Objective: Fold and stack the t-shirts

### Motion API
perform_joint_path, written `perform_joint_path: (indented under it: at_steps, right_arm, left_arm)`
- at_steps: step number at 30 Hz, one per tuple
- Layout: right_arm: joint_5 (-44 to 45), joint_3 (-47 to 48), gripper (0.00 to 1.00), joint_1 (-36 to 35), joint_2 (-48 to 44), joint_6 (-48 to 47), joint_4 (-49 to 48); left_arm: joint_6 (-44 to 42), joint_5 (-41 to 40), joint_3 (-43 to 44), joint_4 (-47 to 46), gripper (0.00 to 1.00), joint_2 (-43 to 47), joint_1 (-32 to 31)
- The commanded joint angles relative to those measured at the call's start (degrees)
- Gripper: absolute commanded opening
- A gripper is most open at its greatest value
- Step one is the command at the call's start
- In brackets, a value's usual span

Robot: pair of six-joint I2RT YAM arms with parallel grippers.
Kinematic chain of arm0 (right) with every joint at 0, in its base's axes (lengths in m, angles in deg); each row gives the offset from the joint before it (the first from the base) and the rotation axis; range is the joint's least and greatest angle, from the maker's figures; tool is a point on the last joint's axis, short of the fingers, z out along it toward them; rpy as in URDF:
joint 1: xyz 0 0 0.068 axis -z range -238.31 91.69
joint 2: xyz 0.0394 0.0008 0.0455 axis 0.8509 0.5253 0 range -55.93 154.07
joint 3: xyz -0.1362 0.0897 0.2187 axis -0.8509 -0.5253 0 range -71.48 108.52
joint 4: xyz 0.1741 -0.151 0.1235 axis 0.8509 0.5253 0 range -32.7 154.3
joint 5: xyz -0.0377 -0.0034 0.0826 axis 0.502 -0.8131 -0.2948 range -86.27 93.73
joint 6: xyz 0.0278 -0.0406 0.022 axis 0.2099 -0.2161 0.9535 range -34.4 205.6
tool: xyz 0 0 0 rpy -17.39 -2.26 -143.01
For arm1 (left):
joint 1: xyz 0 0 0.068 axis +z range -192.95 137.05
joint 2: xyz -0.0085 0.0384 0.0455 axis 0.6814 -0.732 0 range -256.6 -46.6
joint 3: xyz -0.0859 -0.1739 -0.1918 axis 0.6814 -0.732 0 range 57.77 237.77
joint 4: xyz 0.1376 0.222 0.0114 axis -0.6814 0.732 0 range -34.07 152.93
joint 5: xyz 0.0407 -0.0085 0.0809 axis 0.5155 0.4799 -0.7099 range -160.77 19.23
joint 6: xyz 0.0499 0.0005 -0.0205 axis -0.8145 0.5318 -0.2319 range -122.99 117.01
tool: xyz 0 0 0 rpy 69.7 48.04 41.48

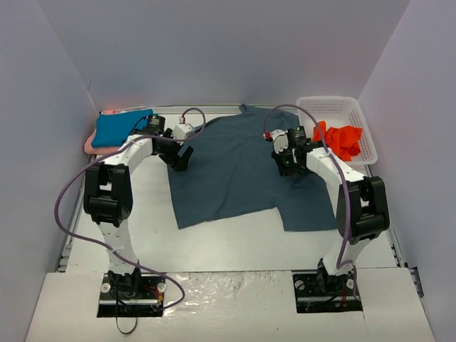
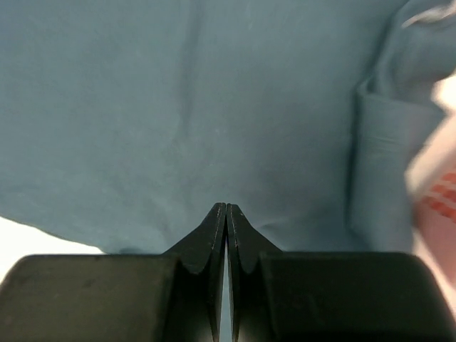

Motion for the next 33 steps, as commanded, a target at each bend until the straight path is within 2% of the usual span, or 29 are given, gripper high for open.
perform_joint_path:
  at_steps: [1, 3, 4, 5, 7, 8, 9, 23, 29, 33]
  right_arm:
    - [0.94, -0.68, 0.00, -0.19, 3.27, -0.41, 2.30]
    - [1.03, -0.68, 0.00, -0.37, 5.38, -0.41, 2.30]
    - [1.21, -0.68, 0.00, -0.37, 5.82, -0.41, 2.30]
    - [1.29, -0.85, 0.00, -0.54, 6.87, -0.41, 2.30]
    - [1.29, -1.12, 0.00, -0.63, 7.75, -0.23, 2.30]
    - [1.21, -1.29, 0.00, -0.72, 7.93, -0.23, 2.48]
    - [1.29, -1.55, 0.00, -0.72, 8.02, -0.23, 2.48]
    - [1.91, -2.79, 0.00, -0.81, 11.45, -0.76, 3.44]
    - [2.35, -3.23, 0.00, -0.72, 13.12, -1.37, 3.97]
    - [2.52, -3.23, 0.00, -0.72, 13.82, -1.72, 4.06]
  left_arm:
    - [1.60, 2.32, 5.02, -0.04, 0.86, -2.28, -0.41]
    - [1.86, 3.20, 7.74, 0.58, 0.80, -4.56, -0.58]
    - [1.78, 3.29, 8.72, 1.19, 0.72, -5.18, -0.67]
    - [1.78, 3.47, 9.68, 1.72, 0.54, -6.06, -0.84]
    - [1.78, 4.34, 12.41, 2.60, 0.38, -8.17, -0.93]
    - [2.13, 4.17, 13.11, 2.69, 0.20, -9.66, -1.11]
    - [2.13, 3.91, 14.77, 2.87, 0.16, -10.46, -1.11]
    - [4.59, -0.66, 27.09, 5.06, 0.11, -21.18, -1.64]
    - [3.81, -2.50, 30.87, 6.46, 0.03, -24.34, -1.55]
    - [2.75, -5.31, 36.04, 8.66, 0.02, -26.63, -1.29]
